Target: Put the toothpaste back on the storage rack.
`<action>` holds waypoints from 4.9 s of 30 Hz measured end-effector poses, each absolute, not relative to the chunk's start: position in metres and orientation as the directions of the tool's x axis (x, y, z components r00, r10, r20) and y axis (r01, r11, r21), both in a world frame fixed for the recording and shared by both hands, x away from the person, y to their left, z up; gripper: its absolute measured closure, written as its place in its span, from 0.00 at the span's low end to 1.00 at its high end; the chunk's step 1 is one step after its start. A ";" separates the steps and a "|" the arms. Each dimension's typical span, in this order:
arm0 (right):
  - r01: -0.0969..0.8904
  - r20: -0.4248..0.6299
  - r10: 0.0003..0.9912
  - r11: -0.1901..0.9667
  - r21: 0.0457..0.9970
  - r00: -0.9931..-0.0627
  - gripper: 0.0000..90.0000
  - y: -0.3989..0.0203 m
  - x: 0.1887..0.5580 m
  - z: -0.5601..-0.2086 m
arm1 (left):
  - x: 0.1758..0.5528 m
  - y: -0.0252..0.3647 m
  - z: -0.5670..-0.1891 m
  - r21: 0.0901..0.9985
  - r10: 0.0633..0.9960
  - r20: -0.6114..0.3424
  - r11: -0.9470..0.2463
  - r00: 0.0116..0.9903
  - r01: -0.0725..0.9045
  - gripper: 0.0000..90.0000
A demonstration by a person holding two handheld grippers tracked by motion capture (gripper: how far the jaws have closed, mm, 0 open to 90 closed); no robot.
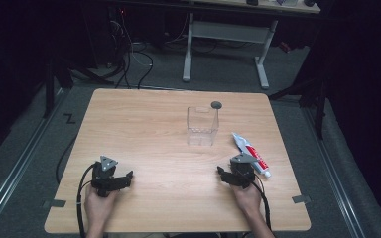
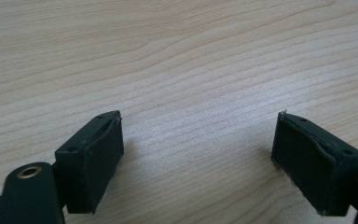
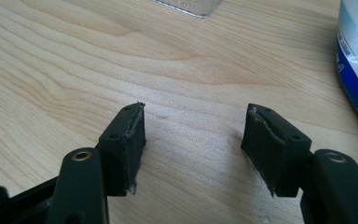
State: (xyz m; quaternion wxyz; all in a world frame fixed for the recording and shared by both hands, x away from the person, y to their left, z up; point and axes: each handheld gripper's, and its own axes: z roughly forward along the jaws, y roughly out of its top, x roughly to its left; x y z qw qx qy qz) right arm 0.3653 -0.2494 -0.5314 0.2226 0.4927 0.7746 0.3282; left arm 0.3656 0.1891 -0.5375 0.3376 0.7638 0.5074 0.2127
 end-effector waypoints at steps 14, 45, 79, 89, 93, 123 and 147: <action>0.626 -0.018 0.918 0.284 0.727 -0.395 0.42 -0.247 0.365 -0.531 | 0.365 0.190 -0.537 0.731 0.919 -0.021 -0.255 0.394 0.633 0.19; 0.607 0.013 0.931 0.227 0.762 -0.366 0.56 -0.261 0.349 -0.519 | 0.366 0.189 -0.537 0.730 0.920 -0.017 -0.256 0.392 0.634 0.19; 0.593 0.052 0.950 0.148 0.792 -0.307 0.56 -0.295 0.324 -0.508 | 0.366 0.190 -0.537 0.730 0.921 -0.019 -0.252 0.388 0.635 0.19; 0.576 0.049 0.959 0.126 0.807 -0.278 0.55 -0.308 0.328 -0.494 | 0.366 0.190 -0.537 0.730 0.921 -0.019 -0.253 0.389 0.635 0.19; 0.574 0.051 0.962 0.118 0.810 -0.270 0.55 -0.311 0.332 -0.491 | 0.366 0.190 -0.537 0.730 0.921 -0.019 -0.253 0.389 0.635 0.19; 0.638 0.034 0.968 0.136 0.758 -0.247 0.54 -0.324 0.377 -0.485 | 0.366 0.190 -0.537 0.730 0.921 -0.022 -0.251 0.389 0.635 0.19; 0.713 -0.025 0.961 0.223 0.664 -0.277 0.48 -0.313 0.428 -0.482 | 0.366 0.190 -0.537 0.730 0.921 -0.021 -0.251 0.389 0.635 0.19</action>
